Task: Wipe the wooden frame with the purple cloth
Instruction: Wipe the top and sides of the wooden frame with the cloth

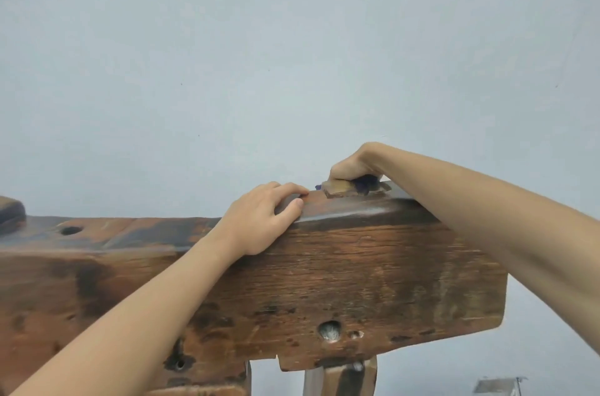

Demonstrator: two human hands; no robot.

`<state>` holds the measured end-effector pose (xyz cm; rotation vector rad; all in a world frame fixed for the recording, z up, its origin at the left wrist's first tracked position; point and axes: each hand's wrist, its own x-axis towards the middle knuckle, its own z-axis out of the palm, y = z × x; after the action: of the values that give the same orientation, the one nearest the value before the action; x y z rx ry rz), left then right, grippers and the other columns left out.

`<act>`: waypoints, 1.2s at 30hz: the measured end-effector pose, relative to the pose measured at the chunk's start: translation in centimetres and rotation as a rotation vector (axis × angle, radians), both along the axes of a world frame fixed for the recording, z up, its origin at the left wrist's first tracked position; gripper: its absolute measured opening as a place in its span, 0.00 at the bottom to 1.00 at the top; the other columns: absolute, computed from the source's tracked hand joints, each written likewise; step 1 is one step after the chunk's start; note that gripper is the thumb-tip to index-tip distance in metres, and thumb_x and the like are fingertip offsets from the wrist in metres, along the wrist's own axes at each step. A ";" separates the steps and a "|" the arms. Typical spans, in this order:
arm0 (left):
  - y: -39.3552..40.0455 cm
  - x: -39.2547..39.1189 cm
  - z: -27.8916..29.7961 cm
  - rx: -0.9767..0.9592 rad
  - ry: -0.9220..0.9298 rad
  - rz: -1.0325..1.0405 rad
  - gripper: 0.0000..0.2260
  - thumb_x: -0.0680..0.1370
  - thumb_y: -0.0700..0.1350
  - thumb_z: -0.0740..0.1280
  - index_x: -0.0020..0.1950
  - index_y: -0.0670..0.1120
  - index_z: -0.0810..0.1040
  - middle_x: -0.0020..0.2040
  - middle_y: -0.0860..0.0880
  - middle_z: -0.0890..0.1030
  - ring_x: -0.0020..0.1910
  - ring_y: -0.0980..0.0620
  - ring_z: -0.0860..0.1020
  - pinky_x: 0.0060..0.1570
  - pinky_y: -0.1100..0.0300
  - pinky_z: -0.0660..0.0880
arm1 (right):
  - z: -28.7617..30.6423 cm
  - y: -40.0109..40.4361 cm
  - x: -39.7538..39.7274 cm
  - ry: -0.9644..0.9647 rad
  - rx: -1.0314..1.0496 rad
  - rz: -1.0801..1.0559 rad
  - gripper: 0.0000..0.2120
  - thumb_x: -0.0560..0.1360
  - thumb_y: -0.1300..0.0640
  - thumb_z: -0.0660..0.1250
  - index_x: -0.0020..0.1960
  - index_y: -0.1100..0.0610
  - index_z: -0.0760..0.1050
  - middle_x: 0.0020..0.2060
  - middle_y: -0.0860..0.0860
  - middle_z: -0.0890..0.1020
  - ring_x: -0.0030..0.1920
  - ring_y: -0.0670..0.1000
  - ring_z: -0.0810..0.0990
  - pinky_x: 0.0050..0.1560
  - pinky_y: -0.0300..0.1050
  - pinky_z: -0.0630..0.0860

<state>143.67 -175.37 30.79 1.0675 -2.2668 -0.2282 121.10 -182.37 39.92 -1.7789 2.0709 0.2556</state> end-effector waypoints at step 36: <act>-0.1 0.9 -0.2 0.161 0.071 0.031 0.28 0.71 0.71 0.53 0.62 0.56 0.73 0.57 0.49 0.79 0.57 0.48 0.74 0.59 0.45 0.70 | -1.0 14.6 -13.8 0.012 -0.773 -0.212 0.30 0.76 0.25 0.44 0.62 0.33 0.79 0.68 0.40 0.78 0.68 0.53 0.76 0.63 0.56 0.72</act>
<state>144.56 -175.49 30.55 1.1570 -2.1955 -0.4352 107.34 -167.78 38.89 -1.8949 2.5427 -0.6854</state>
